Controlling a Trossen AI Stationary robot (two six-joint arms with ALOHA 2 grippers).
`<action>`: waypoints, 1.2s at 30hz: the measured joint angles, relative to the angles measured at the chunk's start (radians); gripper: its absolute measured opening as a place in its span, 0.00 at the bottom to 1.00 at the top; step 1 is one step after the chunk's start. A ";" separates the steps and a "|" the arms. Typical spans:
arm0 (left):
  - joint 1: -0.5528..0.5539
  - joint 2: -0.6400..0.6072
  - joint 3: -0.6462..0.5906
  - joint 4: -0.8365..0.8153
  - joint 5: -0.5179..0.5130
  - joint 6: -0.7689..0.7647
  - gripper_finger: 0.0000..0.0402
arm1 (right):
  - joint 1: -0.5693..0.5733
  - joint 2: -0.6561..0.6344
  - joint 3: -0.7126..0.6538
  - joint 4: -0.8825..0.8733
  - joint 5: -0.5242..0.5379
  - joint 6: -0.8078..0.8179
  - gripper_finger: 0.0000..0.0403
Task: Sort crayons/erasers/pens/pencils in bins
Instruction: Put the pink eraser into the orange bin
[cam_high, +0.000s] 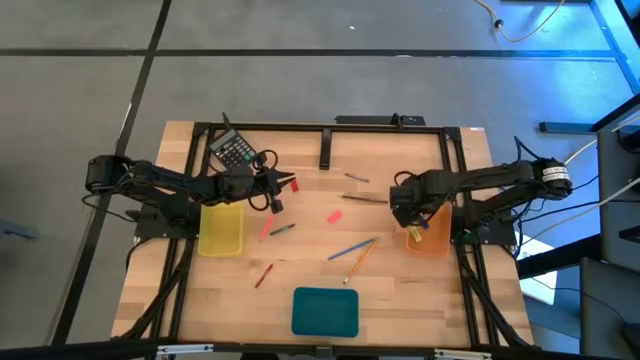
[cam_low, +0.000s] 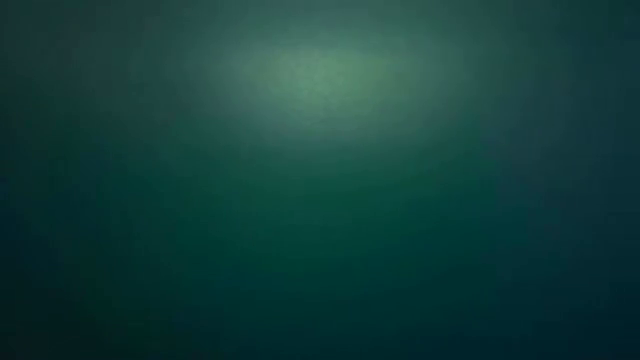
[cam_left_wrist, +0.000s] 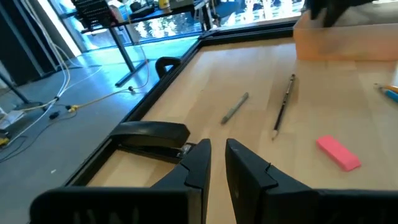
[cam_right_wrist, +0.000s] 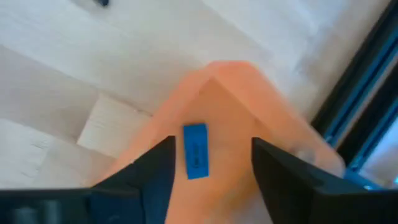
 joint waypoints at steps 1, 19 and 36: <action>-0.001 0.000 0.000 0.001 -0.004 0.001 0.10 | -0.003 0.000 0.013 -0.005 0.020 -0.025 0.56; -0.020 -0.014 0.000 0.074 0.072 -0.079 0.10 | -0.060 0.138 0.082 1.046 -0.186 -1.050 0.61; -0.081 -0.014 0.000 0.189 0.190 0.020 0.10 | -0.061 0.532 0.080 1.229 -0.269 -1.226 0.54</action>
